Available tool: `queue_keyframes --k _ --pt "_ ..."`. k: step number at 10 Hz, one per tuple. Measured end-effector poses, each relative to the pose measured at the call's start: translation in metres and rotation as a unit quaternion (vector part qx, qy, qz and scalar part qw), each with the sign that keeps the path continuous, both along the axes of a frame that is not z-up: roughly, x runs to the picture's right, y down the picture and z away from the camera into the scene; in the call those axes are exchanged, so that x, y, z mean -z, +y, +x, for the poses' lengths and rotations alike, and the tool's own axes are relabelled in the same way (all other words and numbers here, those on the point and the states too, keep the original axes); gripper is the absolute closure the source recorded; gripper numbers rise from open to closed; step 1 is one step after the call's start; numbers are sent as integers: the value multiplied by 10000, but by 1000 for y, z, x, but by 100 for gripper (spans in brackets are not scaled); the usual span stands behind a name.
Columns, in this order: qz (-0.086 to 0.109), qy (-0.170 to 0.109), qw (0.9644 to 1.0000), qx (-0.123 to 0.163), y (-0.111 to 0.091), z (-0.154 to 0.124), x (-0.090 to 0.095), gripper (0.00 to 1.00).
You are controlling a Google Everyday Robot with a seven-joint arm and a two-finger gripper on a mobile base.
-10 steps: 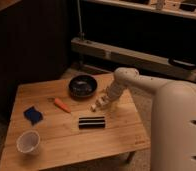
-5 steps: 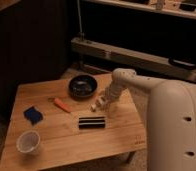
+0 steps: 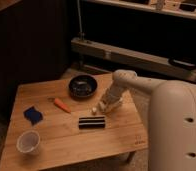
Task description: Place the bottle in the ceramic bowl
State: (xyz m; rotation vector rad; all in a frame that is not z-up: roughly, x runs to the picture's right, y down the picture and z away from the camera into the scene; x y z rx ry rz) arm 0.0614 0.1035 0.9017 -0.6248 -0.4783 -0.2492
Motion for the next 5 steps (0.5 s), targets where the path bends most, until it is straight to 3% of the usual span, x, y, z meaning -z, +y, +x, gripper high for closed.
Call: queue_keyframes --k 2,3,5 --pt "-16 136 9998 -124 -5 7 1 95" --pt "46 233 9994 -242 -18 12 4 95" --pt "316 382 9976 -481 -64 23 16 95"
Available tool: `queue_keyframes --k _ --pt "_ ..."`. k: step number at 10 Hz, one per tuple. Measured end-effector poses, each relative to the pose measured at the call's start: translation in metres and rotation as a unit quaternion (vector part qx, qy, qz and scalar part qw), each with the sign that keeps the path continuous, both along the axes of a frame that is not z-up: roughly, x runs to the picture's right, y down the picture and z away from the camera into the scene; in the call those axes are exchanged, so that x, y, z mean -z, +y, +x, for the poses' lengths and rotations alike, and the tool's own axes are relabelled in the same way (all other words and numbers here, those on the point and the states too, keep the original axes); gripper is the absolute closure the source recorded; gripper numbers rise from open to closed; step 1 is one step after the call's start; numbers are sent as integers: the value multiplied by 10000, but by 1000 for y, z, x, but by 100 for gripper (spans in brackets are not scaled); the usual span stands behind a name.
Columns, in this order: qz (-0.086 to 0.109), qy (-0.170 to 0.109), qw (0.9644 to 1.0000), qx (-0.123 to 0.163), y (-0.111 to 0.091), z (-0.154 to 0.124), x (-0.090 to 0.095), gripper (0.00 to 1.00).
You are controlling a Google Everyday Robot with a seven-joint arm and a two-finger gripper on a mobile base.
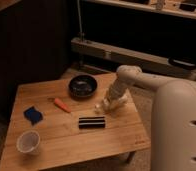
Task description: Place the bottle in the ceramic bowl
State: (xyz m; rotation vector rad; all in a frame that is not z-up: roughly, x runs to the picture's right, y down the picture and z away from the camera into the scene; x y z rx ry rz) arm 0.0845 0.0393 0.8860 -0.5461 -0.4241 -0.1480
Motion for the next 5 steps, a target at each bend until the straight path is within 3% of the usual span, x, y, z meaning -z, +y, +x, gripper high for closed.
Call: queue_keyframes --k 2,4,5 --pt "360 54 9992 -183 -74 3 10 95" --pt "543 -4 9982 -262 -117 -8 4 95" --pt "645 -93 9975 -272 -142 -28 -4 95"
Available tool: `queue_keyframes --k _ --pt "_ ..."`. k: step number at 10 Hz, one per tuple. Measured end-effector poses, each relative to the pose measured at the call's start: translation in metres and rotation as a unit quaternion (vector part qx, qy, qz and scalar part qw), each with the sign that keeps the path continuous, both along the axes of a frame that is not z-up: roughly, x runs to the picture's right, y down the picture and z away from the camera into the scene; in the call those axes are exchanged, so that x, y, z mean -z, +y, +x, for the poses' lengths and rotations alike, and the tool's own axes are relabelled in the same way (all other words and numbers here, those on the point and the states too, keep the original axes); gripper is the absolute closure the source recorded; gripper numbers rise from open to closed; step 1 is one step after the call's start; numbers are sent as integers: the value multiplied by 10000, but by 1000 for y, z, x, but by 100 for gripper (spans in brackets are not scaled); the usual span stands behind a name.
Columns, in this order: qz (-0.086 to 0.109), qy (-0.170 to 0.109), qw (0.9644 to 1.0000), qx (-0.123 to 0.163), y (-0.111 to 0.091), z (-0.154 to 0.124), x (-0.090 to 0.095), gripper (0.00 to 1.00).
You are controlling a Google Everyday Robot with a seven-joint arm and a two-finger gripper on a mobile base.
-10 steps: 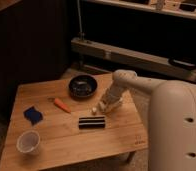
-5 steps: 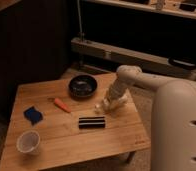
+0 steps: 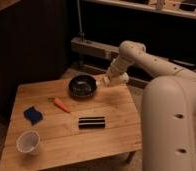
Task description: Place the bottle in the ceramic bowl
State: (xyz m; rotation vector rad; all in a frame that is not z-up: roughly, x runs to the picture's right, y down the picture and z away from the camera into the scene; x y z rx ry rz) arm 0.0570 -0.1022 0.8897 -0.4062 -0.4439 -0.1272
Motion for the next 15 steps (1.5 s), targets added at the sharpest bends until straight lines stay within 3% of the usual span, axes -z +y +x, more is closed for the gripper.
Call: queue_keyframes --k 3,5,7,9,10,13,15 --pt "166 -277 9994 101 -33 -59 -12 95" --pt "191 -513 9981 297 -26 -99 -8 95" --pt "129 -709 9958 561 1 -128 1 94" --pt "-3 -832 9938 741 26 -149 -5 82" --pt "-137 -896 9922 859 41 -160 -16 67" --pt "-296 -852 9910 984 55 -172 -27 39" --pt "-267 -671 9923 1006 56 -173 -30 22"
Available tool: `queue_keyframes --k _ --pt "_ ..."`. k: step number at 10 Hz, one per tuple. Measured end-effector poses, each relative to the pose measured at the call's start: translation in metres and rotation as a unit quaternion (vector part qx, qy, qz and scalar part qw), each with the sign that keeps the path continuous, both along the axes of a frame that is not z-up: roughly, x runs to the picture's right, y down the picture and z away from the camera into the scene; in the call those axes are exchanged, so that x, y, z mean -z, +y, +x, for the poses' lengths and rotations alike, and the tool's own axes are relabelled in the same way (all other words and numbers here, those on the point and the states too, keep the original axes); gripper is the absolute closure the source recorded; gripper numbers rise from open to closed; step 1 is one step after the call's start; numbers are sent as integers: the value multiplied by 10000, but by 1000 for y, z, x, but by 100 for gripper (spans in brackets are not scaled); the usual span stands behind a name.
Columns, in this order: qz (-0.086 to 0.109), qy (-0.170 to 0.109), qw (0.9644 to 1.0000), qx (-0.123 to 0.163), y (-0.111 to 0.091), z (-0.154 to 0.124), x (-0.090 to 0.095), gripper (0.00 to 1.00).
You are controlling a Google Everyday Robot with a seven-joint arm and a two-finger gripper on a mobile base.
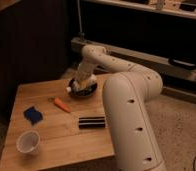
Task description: Place the bottle in the ceramic bowl
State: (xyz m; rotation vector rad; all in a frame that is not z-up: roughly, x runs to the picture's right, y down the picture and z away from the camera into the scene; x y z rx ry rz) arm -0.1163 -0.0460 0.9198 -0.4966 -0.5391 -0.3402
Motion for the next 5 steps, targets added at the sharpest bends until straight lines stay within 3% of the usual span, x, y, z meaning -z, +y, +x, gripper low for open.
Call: queue_keyframes --k 5 --pt "10 89 10000 -43 1 2 1 20"
